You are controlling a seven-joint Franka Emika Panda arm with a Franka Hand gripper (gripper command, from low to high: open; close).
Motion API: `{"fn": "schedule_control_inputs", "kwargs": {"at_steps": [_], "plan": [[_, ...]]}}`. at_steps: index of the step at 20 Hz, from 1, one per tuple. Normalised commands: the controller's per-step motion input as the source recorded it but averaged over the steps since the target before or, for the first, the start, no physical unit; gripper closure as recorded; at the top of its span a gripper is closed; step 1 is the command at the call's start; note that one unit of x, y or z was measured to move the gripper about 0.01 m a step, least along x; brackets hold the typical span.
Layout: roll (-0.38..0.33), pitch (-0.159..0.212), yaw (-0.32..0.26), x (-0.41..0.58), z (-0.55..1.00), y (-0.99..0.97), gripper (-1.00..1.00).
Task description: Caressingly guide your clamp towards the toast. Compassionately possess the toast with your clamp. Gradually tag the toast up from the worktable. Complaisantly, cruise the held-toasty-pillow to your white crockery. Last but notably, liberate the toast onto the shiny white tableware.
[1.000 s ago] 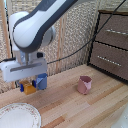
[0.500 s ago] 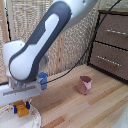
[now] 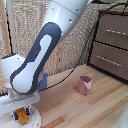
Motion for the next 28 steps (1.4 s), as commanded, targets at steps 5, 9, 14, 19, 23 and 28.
{"fn": "schedule_control_inputs", "kwargs": {"at_steps": [5, 9, 14, 19, 23, 28], "plan": [[-0.036, -0.144, 0.102, 0.28, -0.04, 0.4, 1.0], [-0.044, -0.061, 0.086, -0.086, -0.19, 0.44, 1.0], [-0.068, 0.005, 0.135, -0.136, -0.22, 0.31, 1.0], [-0.108, -0.048, 0.051, 0.064, 0.24, 0.06, -1.0], [-0.063, -0.118, 0.05, 0.079, 0.75, -0.3, -1.0], [-0.033, -0.174, 0.08, 0.205, 0.63, -0.25, -1.0]]}}
